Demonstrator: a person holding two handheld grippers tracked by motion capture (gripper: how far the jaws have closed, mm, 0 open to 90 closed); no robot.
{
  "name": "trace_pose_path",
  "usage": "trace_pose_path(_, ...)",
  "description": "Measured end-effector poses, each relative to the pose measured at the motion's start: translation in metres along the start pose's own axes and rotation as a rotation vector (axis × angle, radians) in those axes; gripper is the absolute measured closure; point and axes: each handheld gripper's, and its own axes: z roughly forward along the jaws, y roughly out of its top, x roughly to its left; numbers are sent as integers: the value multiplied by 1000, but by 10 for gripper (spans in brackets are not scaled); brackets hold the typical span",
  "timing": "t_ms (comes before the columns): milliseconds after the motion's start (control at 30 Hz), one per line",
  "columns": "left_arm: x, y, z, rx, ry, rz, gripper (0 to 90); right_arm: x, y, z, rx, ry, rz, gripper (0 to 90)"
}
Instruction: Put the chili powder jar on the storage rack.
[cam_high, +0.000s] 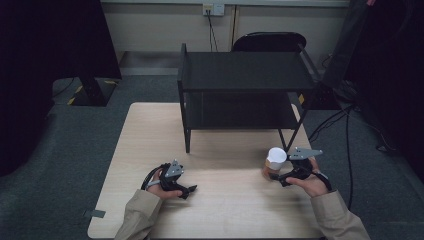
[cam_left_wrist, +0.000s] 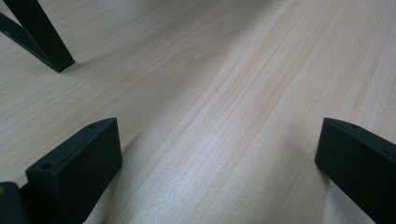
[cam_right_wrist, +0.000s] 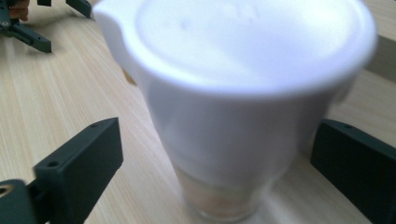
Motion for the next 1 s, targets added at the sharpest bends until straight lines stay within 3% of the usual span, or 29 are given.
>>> trace_pose_path(733,0,-1,0,-4,0,-1,0,-3,6,11,-21,-9,-34,290)
trace_pose_path(1000,0,-1,0,-4,0,-1,0,0,9,12,-12,-14,-63,303)
